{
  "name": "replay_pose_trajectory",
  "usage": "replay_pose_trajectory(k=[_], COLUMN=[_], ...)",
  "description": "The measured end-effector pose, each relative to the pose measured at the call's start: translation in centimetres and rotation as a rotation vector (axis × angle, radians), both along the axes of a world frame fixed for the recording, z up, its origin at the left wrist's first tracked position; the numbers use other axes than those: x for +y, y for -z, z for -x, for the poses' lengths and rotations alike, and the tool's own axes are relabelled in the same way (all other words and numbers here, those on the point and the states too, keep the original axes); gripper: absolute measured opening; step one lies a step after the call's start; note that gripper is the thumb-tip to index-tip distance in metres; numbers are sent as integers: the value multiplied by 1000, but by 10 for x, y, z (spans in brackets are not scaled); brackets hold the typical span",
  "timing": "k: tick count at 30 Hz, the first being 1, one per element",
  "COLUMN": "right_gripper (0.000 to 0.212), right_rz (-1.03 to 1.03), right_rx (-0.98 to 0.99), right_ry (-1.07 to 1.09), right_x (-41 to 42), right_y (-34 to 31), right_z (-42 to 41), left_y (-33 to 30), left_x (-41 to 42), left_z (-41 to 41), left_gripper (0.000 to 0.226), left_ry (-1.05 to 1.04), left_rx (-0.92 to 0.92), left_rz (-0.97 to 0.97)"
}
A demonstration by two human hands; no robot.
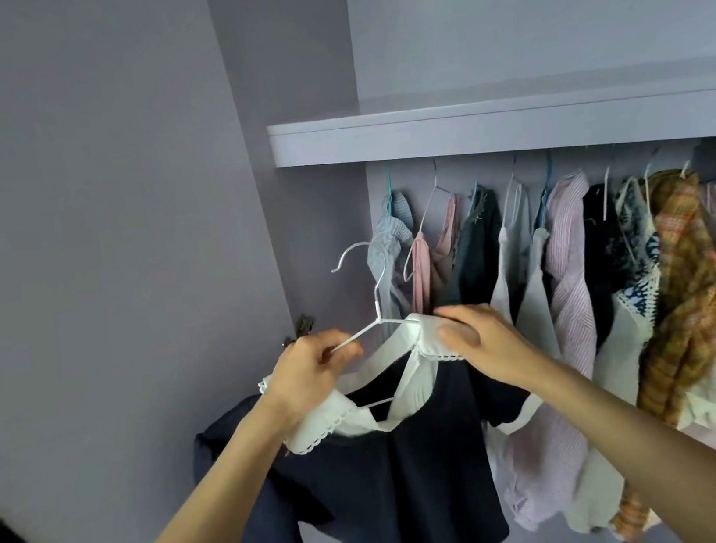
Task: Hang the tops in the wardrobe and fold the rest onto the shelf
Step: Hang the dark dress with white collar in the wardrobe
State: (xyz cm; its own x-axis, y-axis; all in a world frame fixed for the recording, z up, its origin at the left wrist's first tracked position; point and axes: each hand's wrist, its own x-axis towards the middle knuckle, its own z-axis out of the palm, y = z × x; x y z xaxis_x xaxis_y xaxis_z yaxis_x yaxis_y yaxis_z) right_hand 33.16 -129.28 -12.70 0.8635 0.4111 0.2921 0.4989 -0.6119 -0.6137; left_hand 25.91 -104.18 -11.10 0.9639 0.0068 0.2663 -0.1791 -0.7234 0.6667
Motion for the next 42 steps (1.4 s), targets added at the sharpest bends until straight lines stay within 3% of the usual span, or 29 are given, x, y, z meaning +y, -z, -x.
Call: replay_pose_trajectory(k=[3,6,10,15,19,23,25,28,31,35,37,40,42], right_gripper=[33,8,12,13,48,63,56,4,11,10,12,8,13], right_rz=[125,90,2,-77,168,95,69,133,12,-400,-506,-148,37], right_rx=[-79,-407,-488,-296,-48,21,121,75,-3,-163,-133,164,259], right_ry=[-47,-32,95,217,222,362,422,470,480,621,674,643,667], right_x=[-3,1,-1,-12,-15,-1,1,-1,-2,-8,-19,-42,-52], right_y=[8,12,0,9,40,36,32,30,22,15,28,65,74], right_z=[2,7,4,-5,-6,-15,-24,-29,-31,-25,-16,-4,0], left_y=[6,11,18,15,2,-2,-1,2,10,16,16,11,8], left_x=[-2,-4,-1,6,11,18,23,28,30,32,36,34,29], left_z=[2,5,7,16,17,19,23,28,29,27,25,21,21], left_gripper=[21,21,24,22,20,20,19,19,19,21,21,22,20], left_ry=[17,-39,-94,-204,-242,-214,-216,-243,-315,-451,-516,-555,-495], left_rx=[9,-24,36,-58,-163,-155,-154,-175,-218,-255,-274,-317,-353], left_rz=[27,-14,-149,-179,-141,-6,54,30,-111,-184,-206,-206,-203])
